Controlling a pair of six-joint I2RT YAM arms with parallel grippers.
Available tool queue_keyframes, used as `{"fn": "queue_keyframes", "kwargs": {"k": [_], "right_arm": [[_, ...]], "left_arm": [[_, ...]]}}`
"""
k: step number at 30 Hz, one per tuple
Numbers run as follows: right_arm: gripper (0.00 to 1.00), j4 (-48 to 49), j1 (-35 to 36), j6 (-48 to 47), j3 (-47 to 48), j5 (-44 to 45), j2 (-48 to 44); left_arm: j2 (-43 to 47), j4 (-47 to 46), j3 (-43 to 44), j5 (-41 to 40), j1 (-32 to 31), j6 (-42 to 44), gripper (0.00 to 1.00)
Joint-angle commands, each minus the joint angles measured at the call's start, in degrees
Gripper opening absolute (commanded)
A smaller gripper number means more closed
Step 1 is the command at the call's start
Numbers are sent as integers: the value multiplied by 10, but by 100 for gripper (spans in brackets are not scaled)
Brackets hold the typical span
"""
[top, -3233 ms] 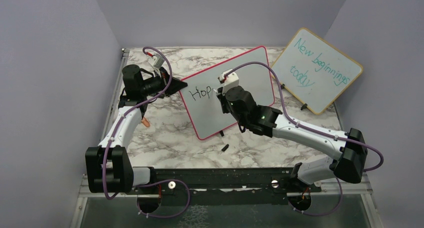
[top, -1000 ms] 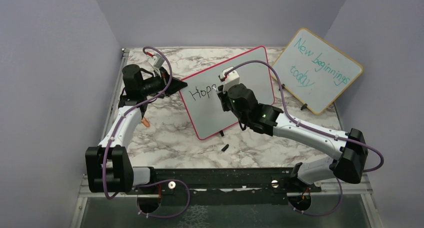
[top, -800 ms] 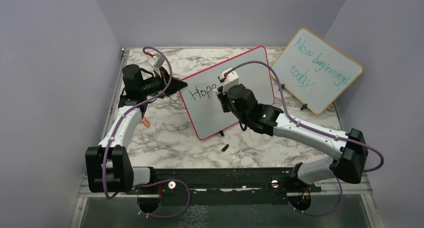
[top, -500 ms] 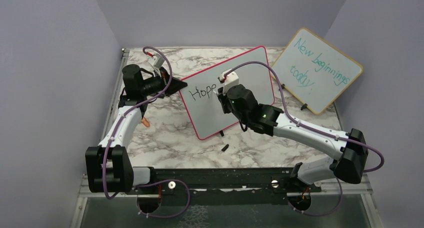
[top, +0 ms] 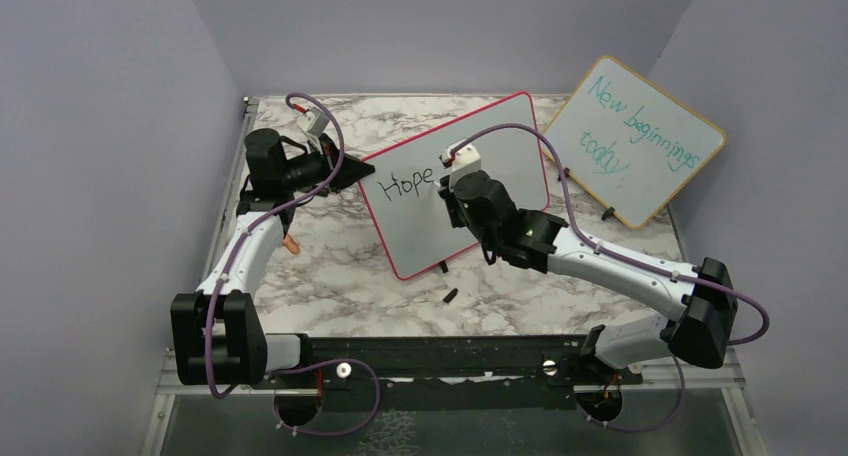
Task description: Write a sentence on the whiteboard
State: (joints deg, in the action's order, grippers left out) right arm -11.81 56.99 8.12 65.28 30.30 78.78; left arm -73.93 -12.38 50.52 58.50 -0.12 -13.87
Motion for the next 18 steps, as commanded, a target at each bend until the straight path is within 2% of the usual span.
{"fn": "queue_keyframes", "kwargs": {"k": [1,8,18], "right_arm": [[1,1,-3,2,-18,41,-3],[1,29,-3,1,-22,26,-13],[1,37,-6,-19,-34,-7,-74]], "left_arm": [[-21,65,-19,-25,-14,90,0],[-21,66,-19,-27,-14,91,0],[-20,70,-18,-30,-14,95,0]]}}
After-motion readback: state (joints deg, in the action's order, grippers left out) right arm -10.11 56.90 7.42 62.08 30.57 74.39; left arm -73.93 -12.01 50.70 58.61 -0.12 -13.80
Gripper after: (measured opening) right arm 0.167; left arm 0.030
